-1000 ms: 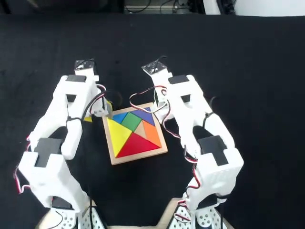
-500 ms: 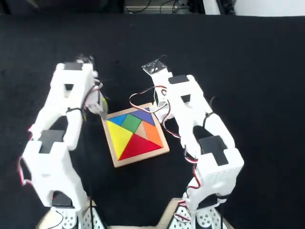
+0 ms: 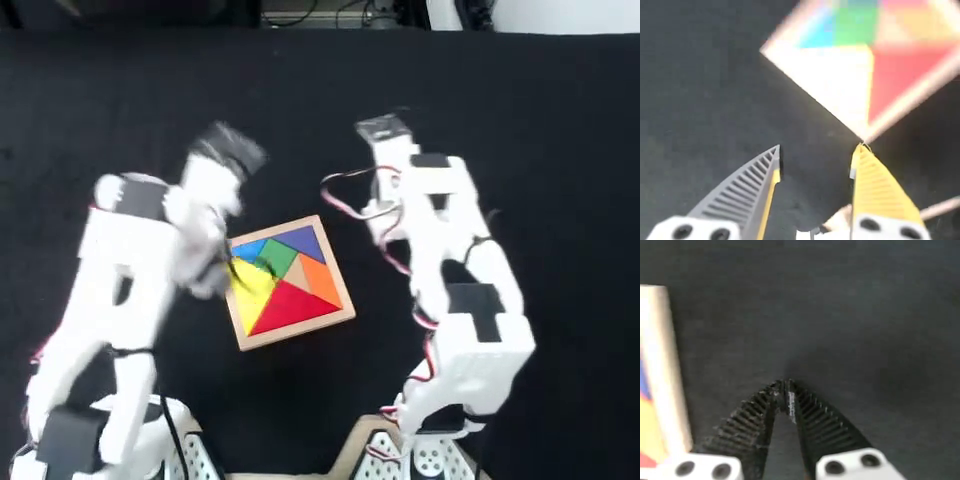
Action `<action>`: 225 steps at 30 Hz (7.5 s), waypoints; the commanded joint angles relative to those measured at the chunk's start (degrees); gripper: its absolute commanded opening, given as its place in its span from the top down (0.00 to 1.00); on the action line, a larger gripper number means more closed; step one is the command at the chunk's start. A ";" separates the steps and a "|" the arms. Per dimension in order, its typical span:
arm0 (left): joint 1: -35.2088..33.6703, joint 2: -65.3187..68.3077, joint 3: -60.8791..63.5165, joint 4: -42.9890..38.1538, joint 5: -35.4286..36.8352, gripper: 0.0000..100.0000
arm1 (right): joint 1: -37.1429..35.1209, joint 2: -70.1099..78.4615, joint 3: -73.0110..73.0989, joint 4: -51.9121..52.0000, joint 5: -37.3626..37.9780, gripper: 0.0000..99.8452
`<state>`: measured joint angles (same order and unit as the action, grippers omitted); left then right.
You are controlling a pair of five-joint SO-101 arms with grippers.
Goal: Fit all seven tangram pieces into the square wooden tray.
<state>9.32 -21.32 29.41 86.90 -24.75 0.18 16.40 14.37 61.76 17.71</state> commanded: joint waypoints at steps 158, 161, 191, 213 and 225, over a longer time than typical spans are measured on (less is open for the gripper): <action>-17.89 -82.46 59.03 -111.21 16.53 0.97 | 2.02 -124.88 51.38 -34.02 -22.24 0.83; -22.90 -83.34 65.63 -110.95 25.49 0.97 | 2.90 -123.03 58.15 -32.62 -18.99 0.83; -25.89 -82.46 67.91 -31.65 19.34 0.97 | 2.73 -123.74 82.15 4.66 -18.64 0.83; -21.85 -82.64 67.91 -14.15 19.43 0.97 | 3.08 -123.47 82.15 12.31 -18.81 0.83; -22.29 -82.64 67.91 -14.24 19.52 0.73 | 2.90 -123.38 82.15 12.31 -18.64 0.83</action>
<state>-13.01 -103.87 96.22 72.48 -5.14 2.73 -103.52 96.57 73.80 -1.27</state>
